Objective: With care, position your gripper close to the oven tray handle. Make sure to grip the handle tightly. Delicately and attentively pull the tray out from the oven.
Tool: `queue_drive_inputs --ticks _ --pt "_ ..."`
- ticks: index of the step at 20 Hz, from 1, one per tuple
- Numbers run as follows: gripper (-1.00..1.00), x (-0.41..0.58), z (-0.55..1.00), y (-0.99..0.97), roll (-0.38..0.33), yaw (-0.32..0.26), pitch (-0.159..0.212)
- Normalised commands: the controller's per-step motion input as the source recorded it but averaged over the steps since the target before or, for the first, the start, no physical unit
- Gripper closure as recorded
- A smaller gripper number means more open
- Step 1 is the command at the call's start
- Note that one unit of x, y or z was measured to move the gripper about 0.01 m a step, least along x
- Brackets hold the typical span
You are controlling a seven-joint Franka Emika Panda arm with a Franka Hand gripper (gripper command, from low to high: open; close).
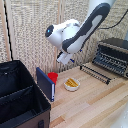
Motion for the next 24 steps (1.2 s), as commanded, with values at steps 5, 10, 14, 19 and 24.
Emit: queue_drive_inputs --ticks 5,10,14,19,24 --pt "-1.00 0.289 0.03 -0.58 0.000 -0.012 0.055" --pt "-1.00 0.038 0.01 -0.66 -0.001 0.125 0.000" --pt "-1.00 0.000 0.00 -0.47 -0.064 0.230 0.002" --pt "-1.00 -0.017 0.00 -0.38 -0.210 0.174 0.001" --pt "-1.00 -0.051 0.00 -0.31 -0.299 0.144 0.000"
